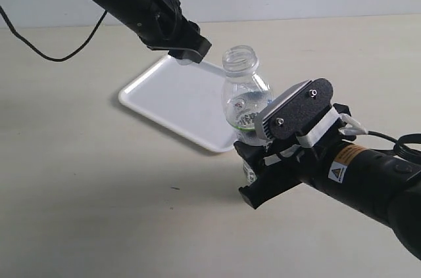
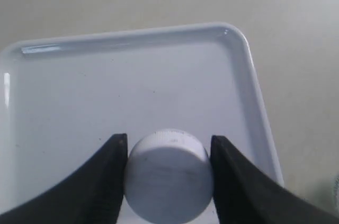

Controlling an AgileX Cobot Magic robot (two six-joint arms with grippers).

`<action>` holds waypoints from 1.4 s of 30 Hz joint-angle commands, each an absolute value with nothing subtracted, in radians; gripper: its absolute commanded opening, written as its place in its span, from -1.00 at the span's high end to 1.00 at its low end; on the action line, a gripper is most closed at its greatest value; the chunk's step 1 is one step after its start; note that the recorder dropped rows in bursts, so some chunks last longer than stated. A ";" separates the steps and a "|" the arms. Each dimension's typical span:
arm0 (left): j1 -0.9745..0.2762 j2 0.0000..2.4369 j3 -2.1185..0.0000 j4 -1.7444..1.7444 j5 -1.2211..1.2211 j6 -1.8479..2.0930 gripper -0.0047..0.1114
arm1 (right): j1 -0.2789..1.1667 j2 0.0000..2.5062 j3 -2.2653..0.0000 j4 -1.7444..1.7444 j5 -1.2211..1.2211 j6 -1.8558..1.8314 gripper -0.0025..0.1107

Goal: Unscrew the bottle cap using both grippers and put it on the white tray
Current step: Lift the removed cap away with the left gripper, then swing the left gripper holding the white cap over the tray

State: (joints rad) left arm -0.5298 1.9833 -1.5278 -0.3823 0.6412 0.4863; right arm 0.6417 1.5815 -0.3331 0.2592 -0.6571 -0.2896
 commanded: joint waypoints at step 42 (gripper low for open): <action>-0.587 2.159 -1.526 -0.381 0.469 0.543 0.92 | 0.639 1.571 -0.334 0.271 -0.721 -0.278 0.96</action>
